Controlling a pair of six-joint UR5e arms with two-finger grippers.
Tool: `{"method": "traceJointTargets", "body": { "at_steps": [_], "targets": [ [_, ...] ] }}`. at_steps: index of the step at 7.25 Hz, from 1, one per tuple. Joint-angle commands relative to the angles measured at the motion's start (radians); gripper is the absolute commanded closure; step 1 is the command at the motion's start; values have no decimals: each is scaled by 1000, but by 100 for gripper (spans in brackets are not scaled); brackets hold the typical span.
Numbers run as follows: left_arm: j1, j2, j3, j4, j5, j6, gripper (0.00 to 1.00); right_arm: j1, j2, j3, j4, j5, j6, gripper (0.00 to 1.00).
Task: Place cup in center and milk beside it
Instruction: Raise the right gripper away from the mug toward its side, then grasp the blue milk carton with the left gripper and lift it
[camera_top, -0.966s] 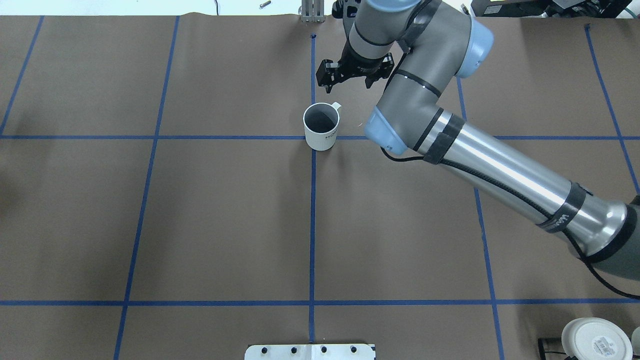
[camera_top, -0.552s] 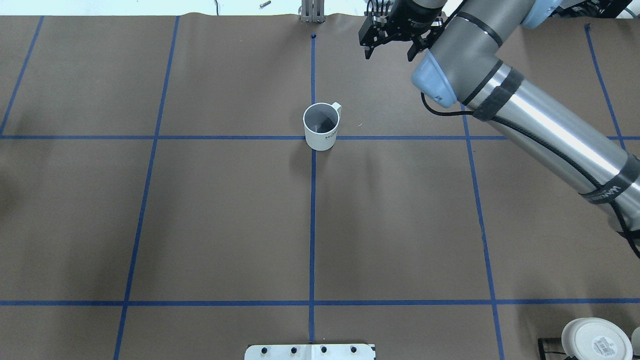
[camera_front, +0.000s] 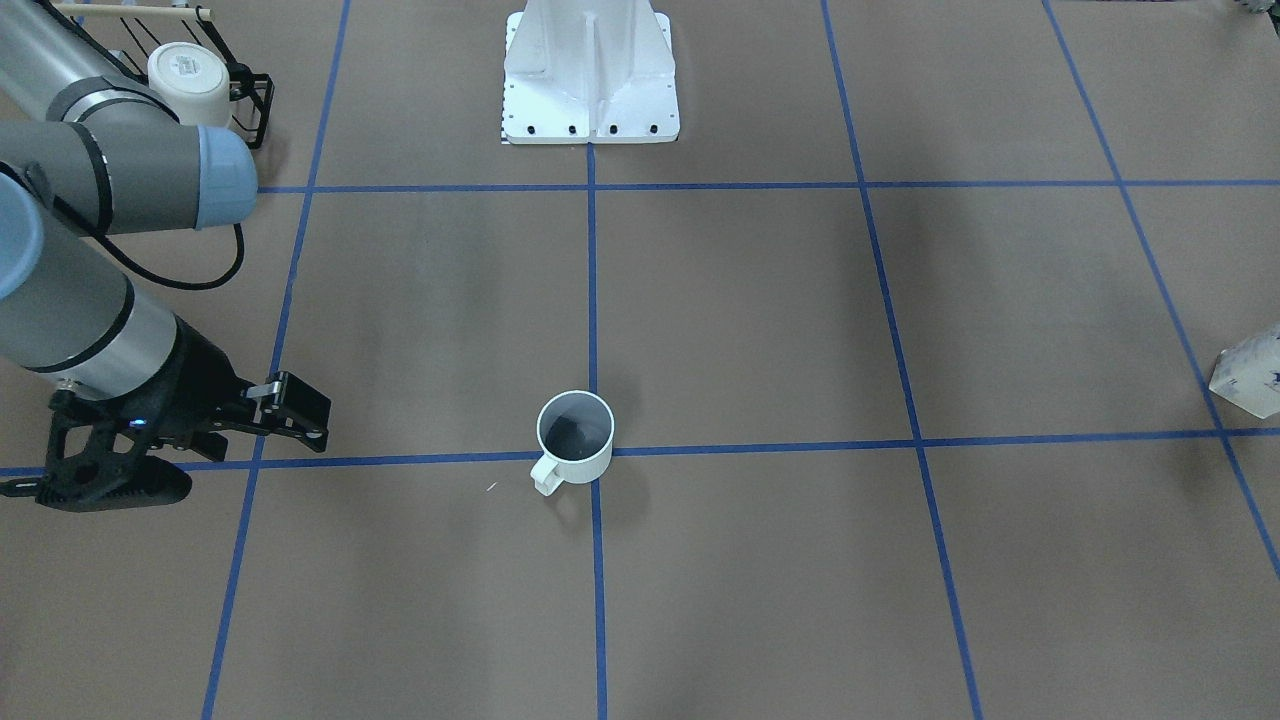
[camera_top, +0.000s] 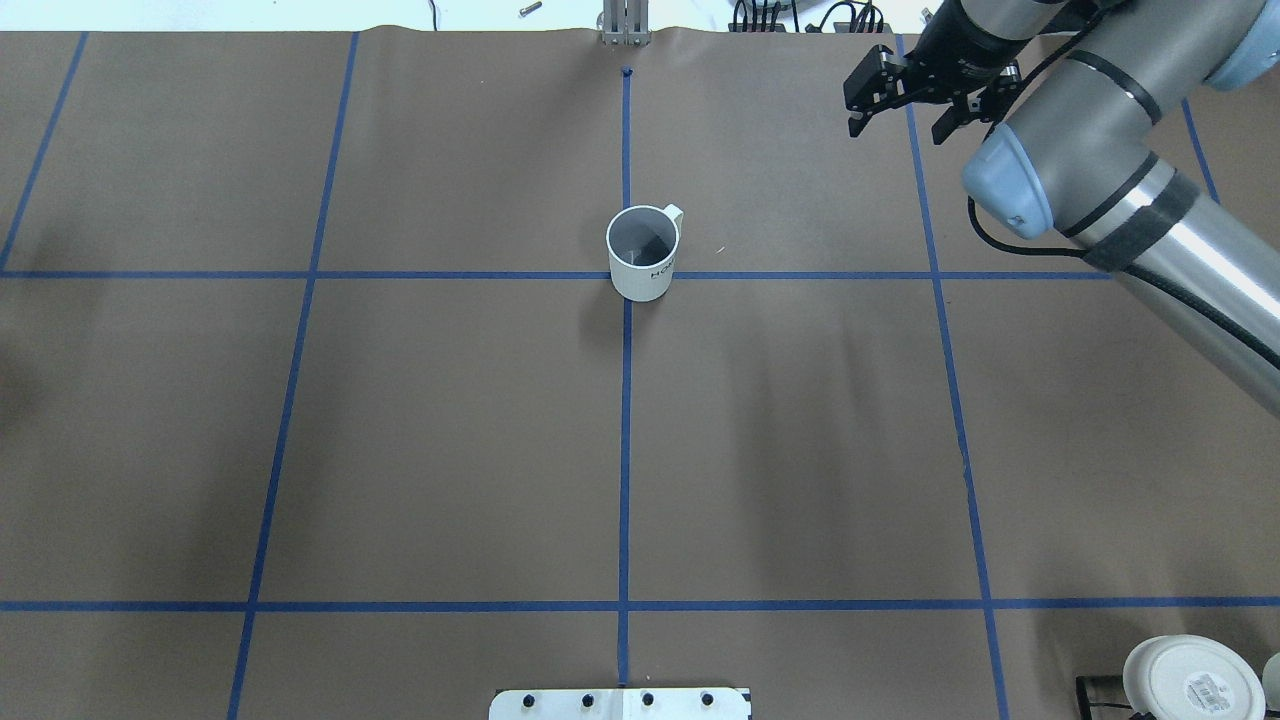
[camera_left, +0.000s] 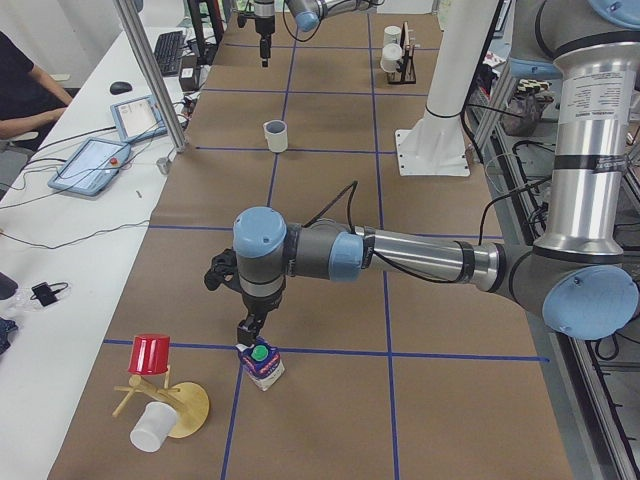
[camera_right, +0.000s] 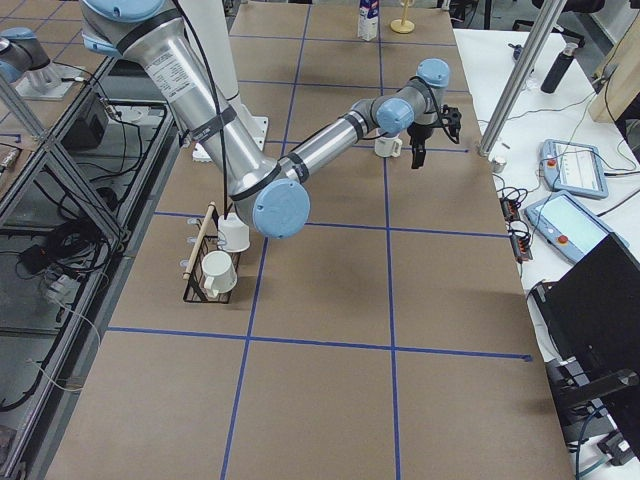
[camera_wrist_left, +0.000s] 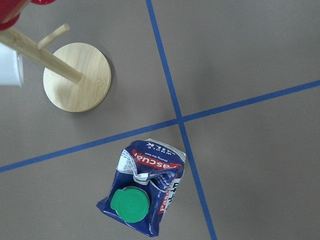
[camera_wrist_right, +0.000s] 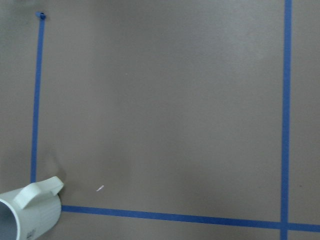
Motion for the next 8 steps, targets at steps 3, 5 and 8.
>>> {"method": "traceJointTargets", "body": {
  "at_steps": [3, 5, 8],
  "targets": [
    [5, -37, 179, -168, -6, 117, 2, 16, -26, 12, 1, 14, -11, 0],
    [5, -82, 260, -195, -11, 114, 2, 16, -26, 12, 1, 15, -11, 0],
    [10, -93, 281, -191, -109, 70, 2, 23, -22, 15, 0, 20, -11, 0]
  ]
}}
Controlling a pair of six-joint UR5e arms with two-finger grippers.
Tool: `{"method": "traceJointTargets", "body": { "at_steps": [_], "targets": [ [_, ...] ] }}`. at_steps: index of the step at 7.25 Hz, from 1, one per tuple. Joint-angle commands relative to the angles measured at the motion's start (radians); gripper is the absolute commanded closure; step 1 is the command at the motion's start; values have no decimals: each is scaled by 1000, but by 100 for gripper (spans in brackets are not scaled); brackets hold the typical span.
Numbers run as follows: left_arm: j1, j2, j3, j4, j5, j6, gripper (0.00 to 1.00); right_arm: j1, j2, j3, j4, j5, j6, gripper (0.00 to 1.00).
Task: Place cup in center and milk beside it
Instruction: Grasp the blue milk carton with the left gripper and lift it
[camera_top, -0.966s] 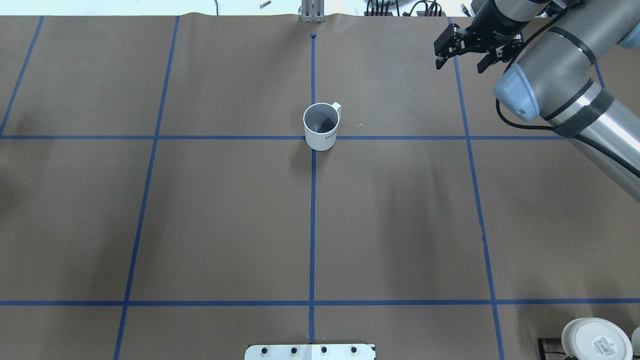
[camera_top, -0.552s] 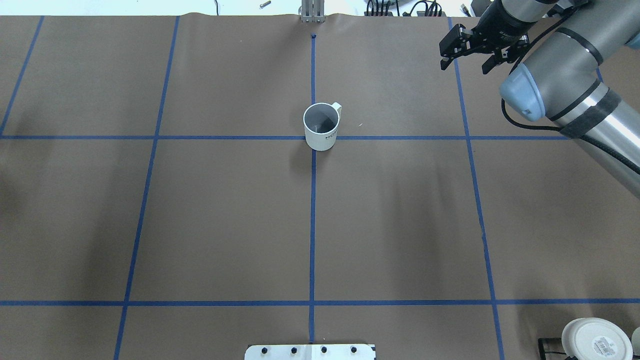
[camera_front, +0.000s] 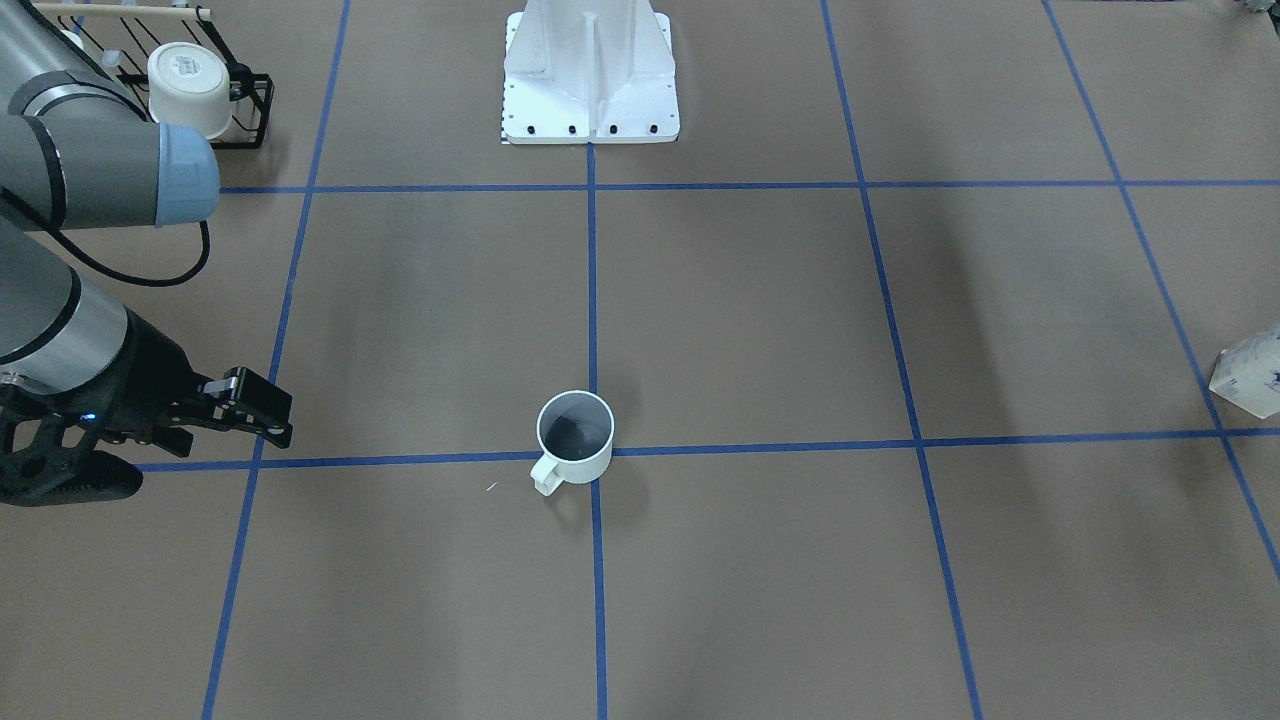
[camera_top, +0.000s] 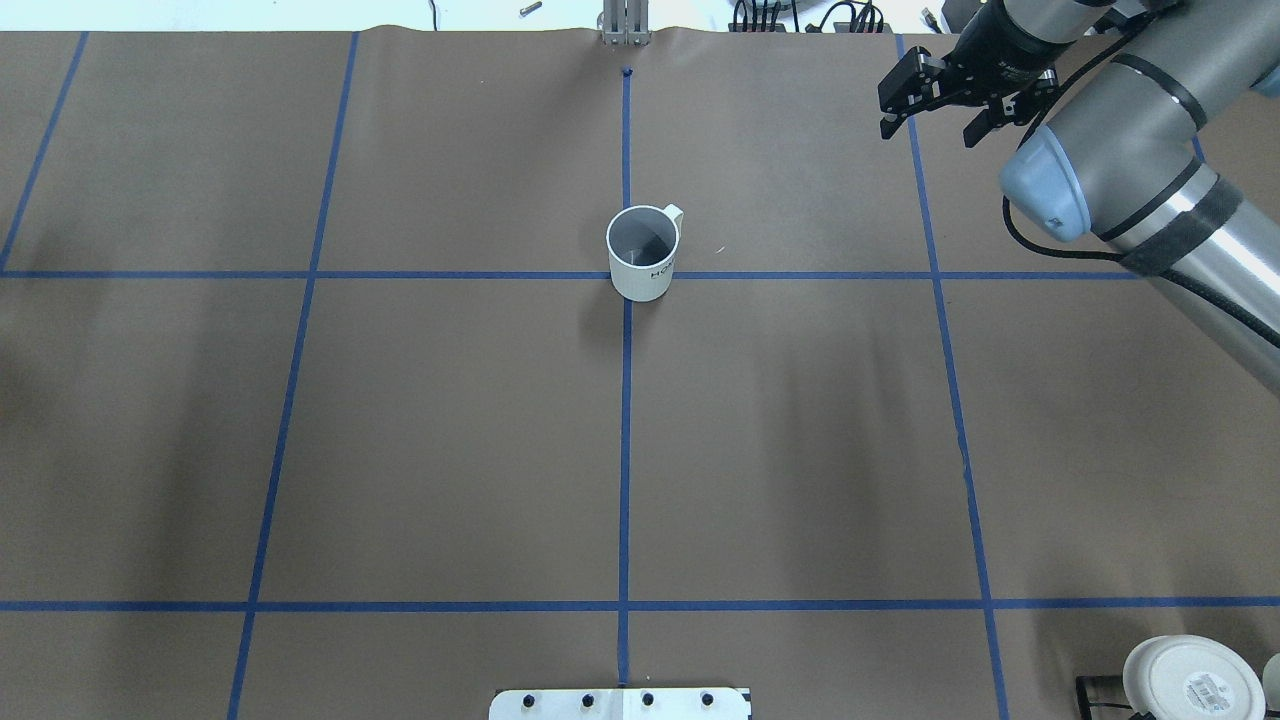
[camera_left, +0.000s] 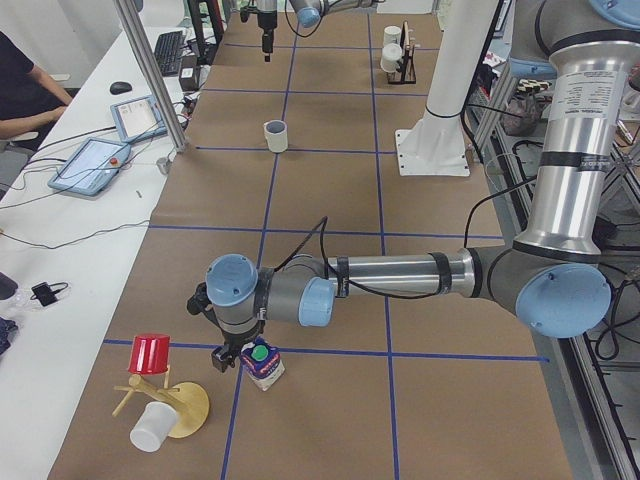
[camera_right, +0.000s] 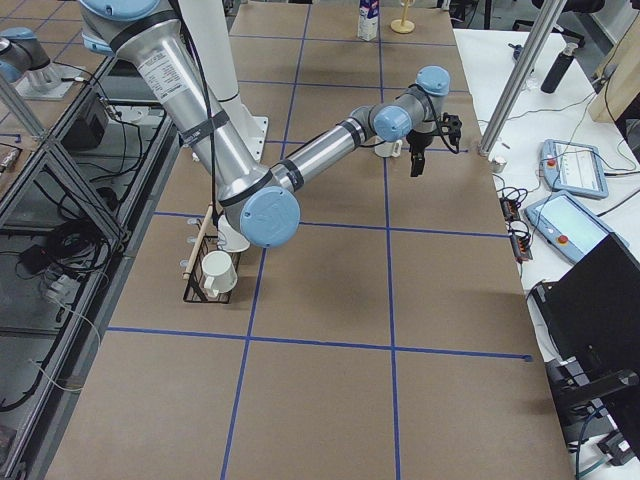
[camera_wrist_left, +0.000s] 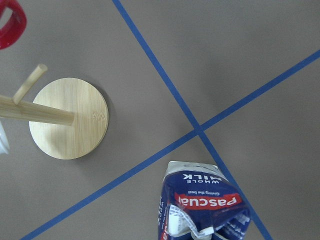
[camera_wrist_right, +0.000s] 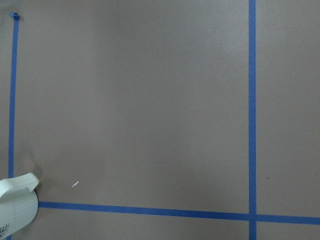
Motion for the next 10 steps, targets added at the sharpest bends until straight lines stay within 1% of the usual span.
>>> {"method": "traceJointTargets", "body": {
  "at_steps": [1, 3, 5, 10],
  "targets": [
    [8, 1, 7, -5, -37, -27, 2, 7, 0, -3, 0, 6, 0, 0],
    [14, 7, 7, -8, -36, -30, 2, 7, 3, -6, -1, 6, 2, 0],
    [49, 8, 9, -7, -31, -36, 2, 5, 1, -7, -1, 6, 2, 0],
    [69, 10, 61, -8, -25, -35, 2, 4, 0, -10, -3, 6, 6, 0]
  ]
}}
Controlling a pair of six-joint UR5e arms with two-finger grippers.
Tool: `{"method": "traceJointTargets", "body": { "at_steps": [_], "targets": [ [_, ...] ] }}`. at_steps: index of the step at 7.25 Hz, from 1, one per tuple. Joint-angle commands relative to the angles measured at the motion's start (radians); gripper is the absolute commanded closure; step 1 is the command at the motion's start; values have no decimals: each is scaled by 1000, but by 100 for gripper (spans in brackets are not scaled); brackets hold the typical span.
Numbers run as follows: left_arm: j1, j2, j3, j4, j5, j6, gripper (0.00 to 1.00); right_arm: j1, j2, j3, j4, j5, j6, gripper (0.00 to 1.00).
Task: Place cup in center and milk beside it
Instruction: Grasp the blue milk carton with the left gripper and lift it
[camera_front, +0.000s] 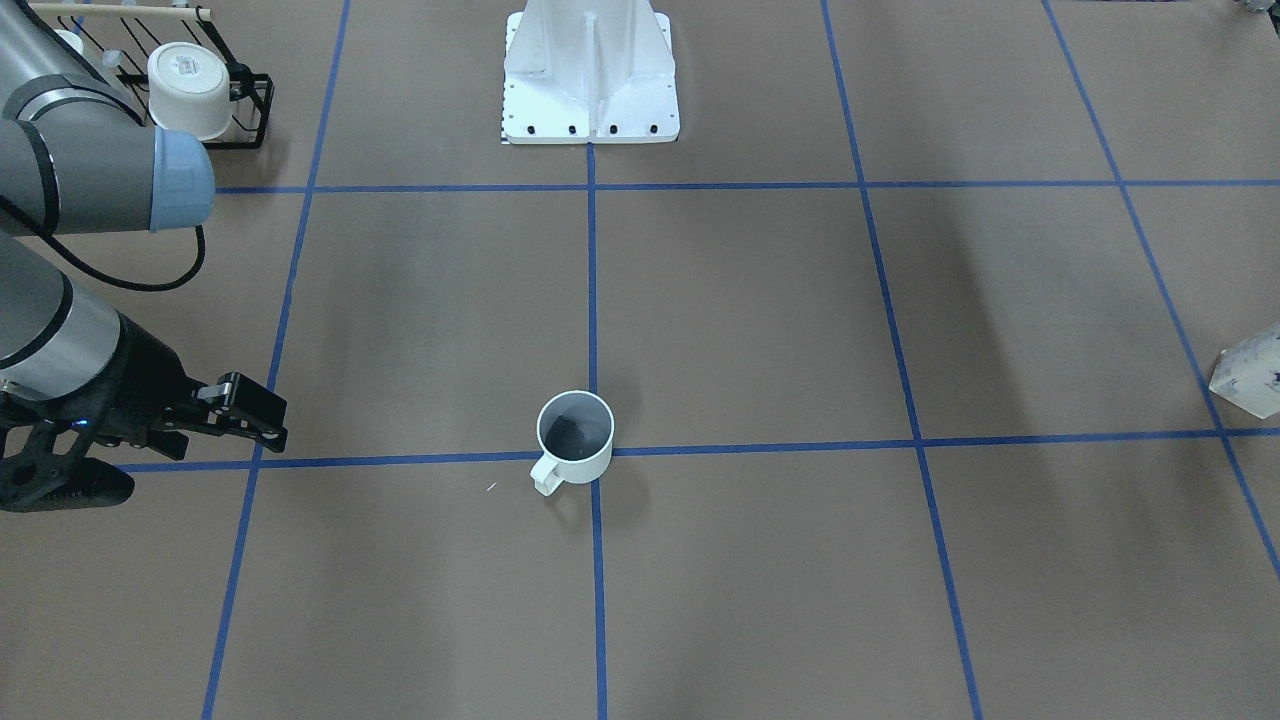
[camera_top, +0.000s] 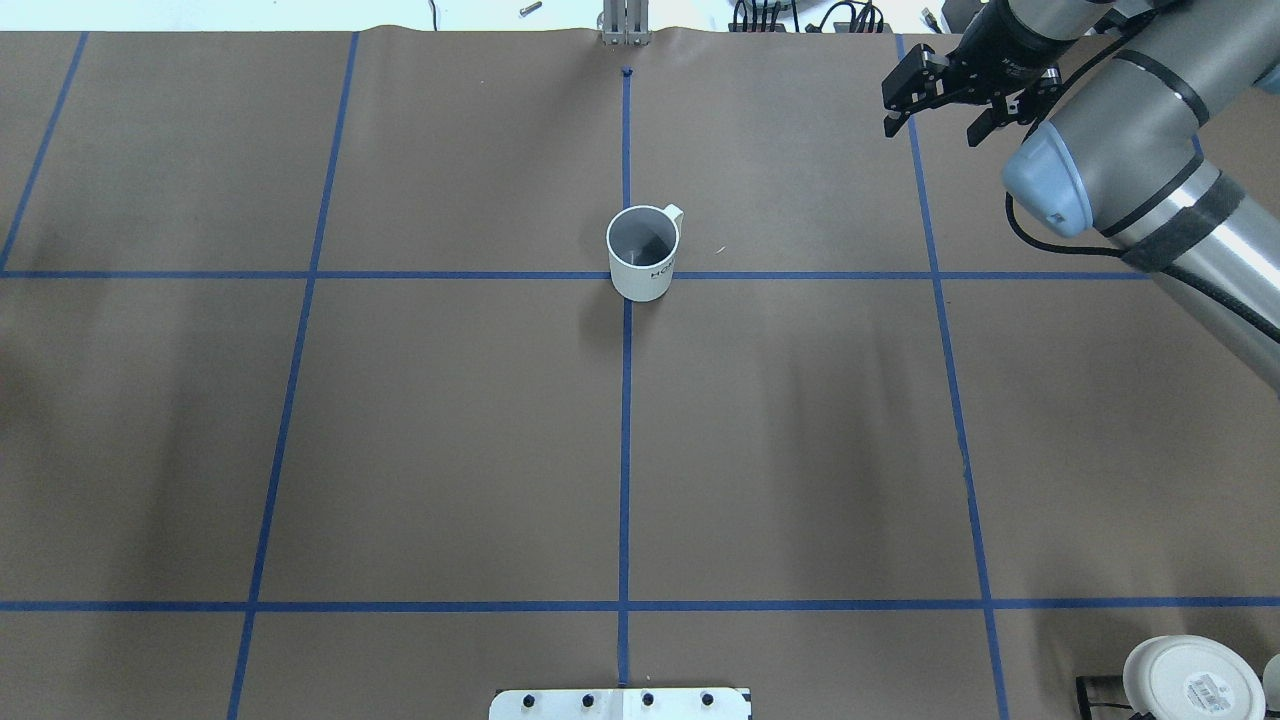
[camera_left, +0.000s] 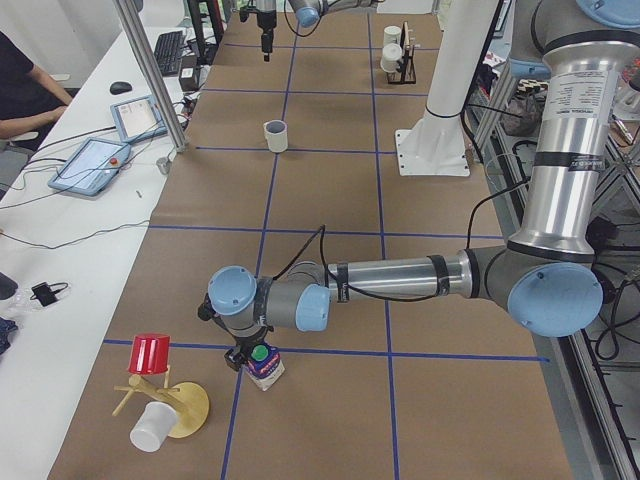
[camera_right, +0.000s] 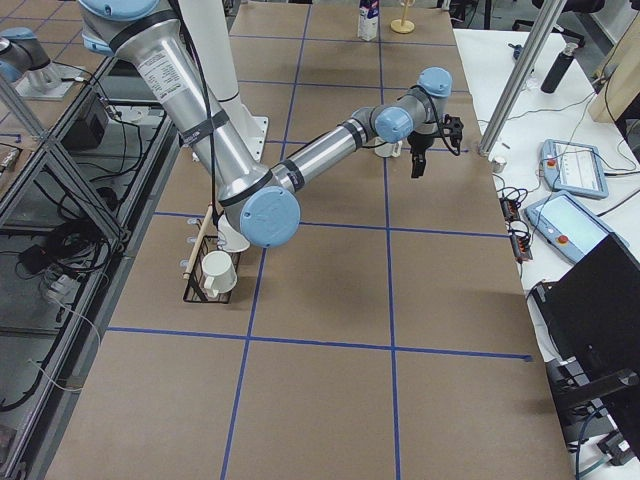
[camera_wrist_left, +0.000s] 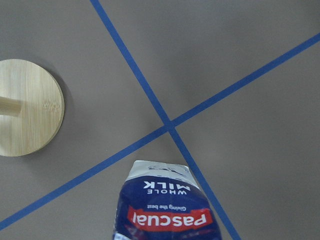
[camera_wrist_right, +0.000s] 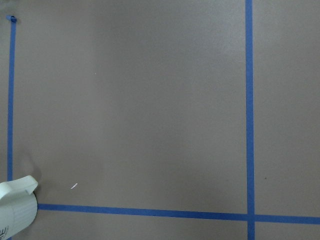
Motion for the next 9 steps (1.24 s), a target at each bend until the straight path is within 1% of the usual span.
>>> {"method": "traceJointTargets", "body": {
  "at_steps": [1, 5, 6, 8, 9],
  "targets": [
    [1, 4, 19, -1, 2, 4, 2, 0, -1, 1, -1, 0, 1, 0],
    [13, 16, 19, -1, 2, 3, 2, -2, -4, 1, -1, 3, 3, 0],
    [13, 16, 16, -1, 2, 0, 22, -2, -4, 1, 1, 3, 0, 0],
    [13, 4, 16, 2, 2, -17, 69, -3, -4, -1, 1, 3, -2, 0],
    [13, -7, 16, 2, 2, -22, 90, -3, -4, -1, 1, 3, -2, 0]
  ]
}}
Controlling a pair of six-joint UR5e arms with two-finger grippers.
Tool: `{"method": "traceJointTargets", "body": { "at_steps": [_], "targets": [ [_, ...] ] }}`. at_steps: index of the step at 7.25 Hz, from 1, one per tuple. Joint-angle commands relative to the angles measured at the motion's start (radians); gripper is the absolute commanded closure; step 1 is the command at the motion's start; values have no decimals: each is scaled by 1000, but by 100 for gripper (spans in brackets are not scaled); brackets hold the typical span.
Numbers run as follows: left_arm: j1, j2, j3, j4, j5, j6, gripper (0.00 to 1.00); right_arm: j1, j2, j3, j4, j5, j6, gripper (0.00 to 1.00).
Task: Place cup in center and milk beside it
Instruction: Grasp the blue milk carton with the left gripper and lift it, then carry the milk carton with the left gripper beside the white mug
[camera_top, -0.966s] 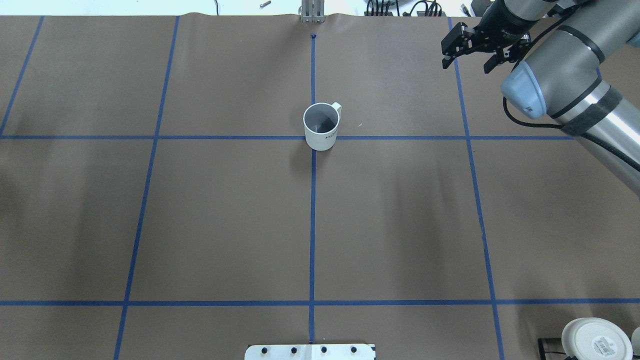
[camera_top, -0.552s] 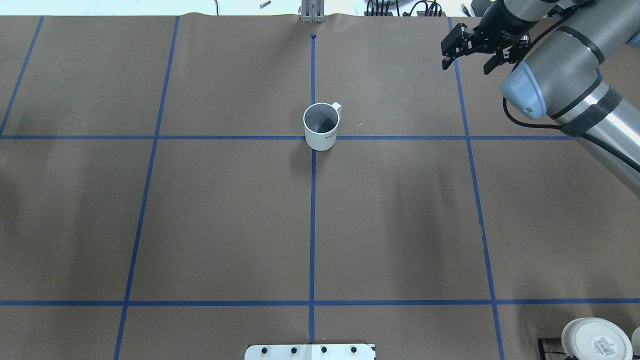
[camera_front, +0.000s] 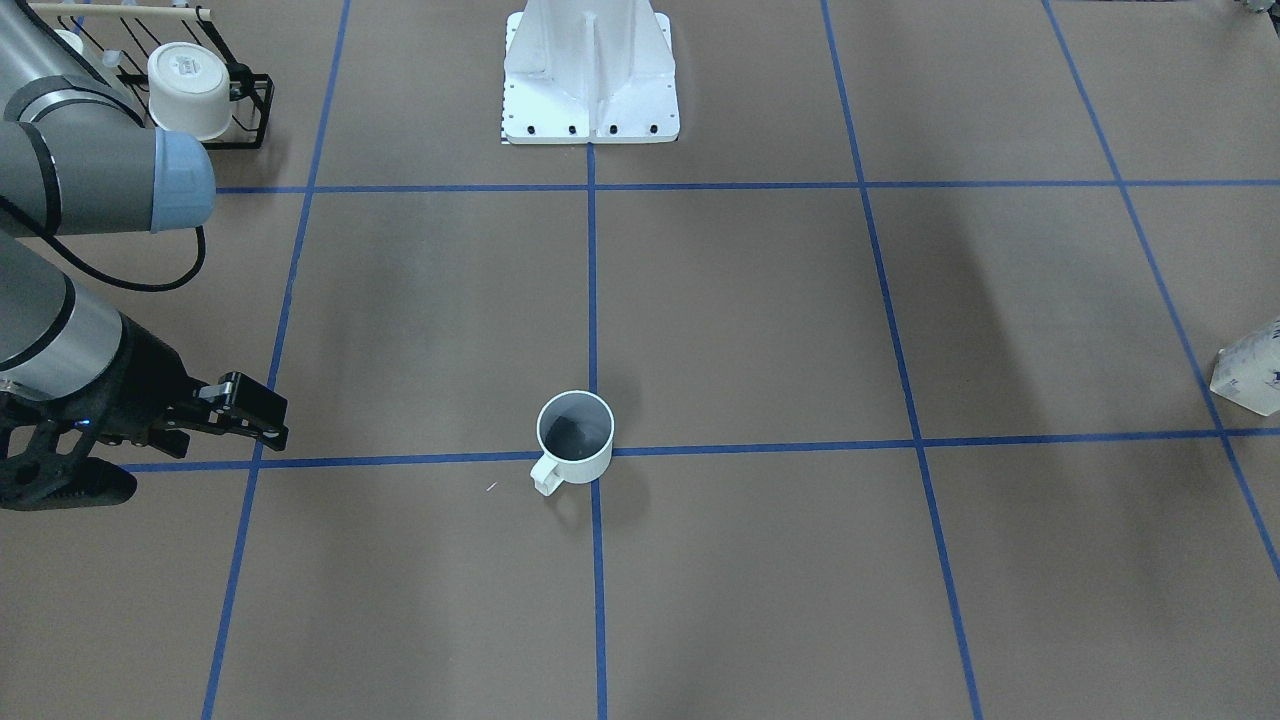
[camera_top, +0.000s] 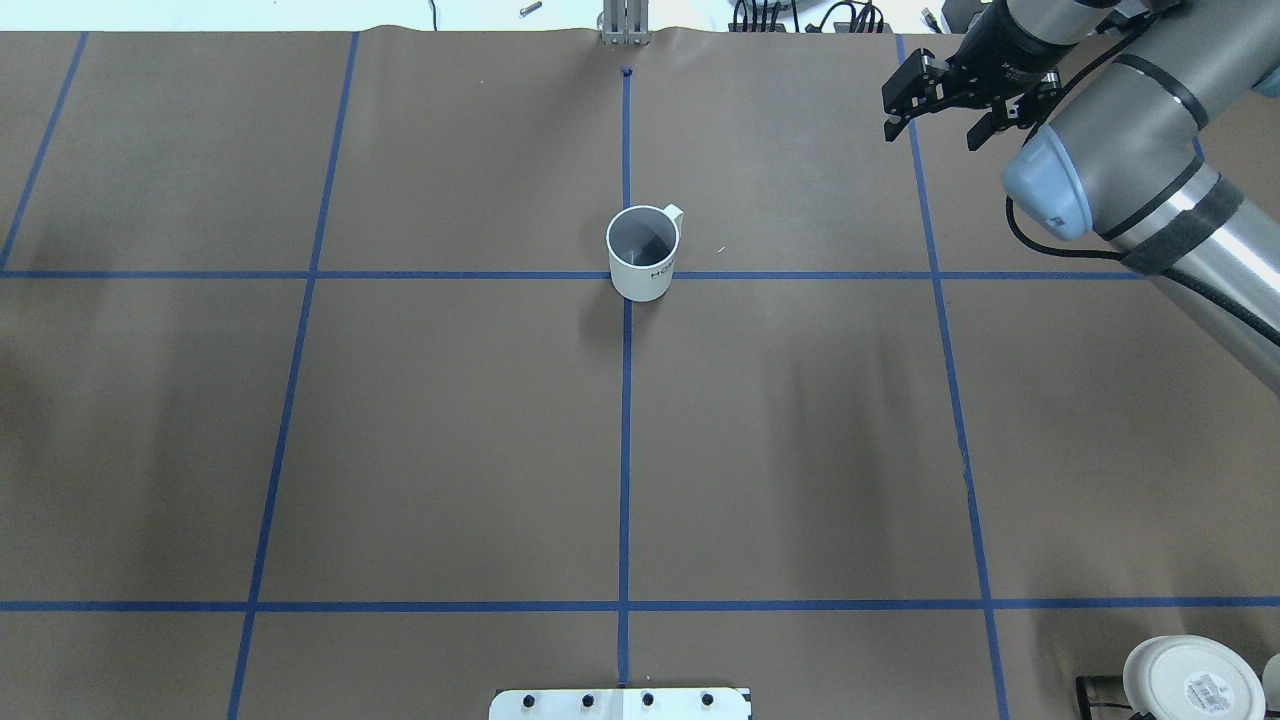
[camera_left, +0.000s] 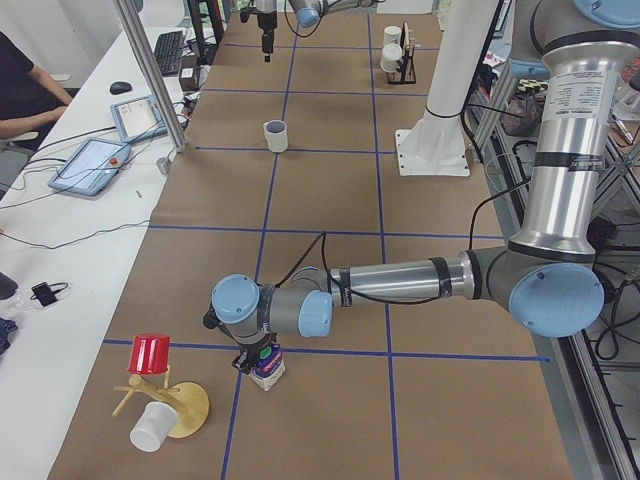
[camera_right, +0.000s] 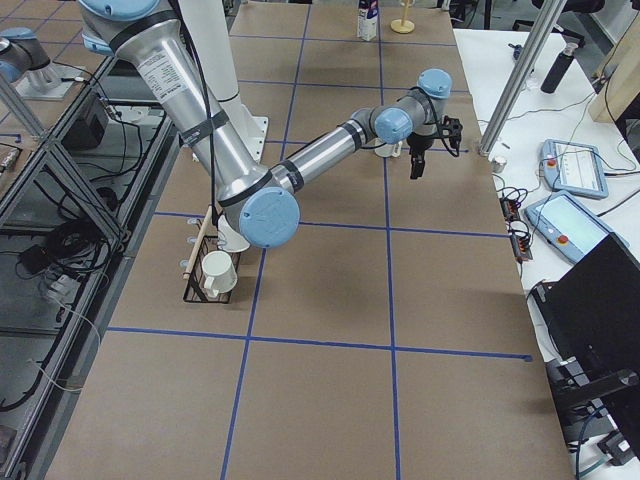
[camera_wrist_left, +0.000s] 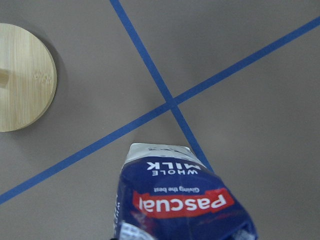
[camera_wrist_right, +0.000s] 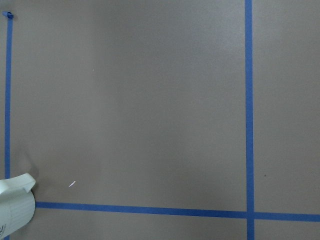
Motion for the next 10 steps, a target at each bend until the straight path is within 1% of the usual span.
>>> {"method": "traceJointTargets", "body": {
  "at_steps": [1, 2, 3, 4, 5, 6, 7, 8, 9, 10],
  "targets": [
    [0, -24, -1, 4, 0, -10, 100, -1, 0, 0, 0, 0, 0, 0],
    [0, -33, -6, 8, -2, -11, 100, -1, 0, 0, 0, 0, 0, 0],
    [0, -65, -17, 33, -3, -14, 100, -1, 0, 0, 0, 3, 0, 0],
    [0, -124, -40, 129, -3, -22, 100, 1, -2, 1, 0, 17, 0, 0],
    [0, -186, -79, 257, -3, -25, 100, 2, -5, 7, 0, 21, 0, 0],
    [0, -232, -133, 331, -2, -110, 100, 1, -9, 6, 3, 21, 0, 0],
    [19, -258, -173, 338, -3, -241, 100, 2, -12, 7, 3, 23, 0, 0],
    [87, -287, -208, 337, -5, -386, 100, 3, -12, 7, 3, 21, 0, 0],
    [153, -342, -230, 331, -8, -587, 100, 9, -14, 9, 3, 21, -2, 0],
    [207, -404, -245, 331, -2, -729, 100, 12, -31, 12, 9, 21, -3, 0]
  ]
}}
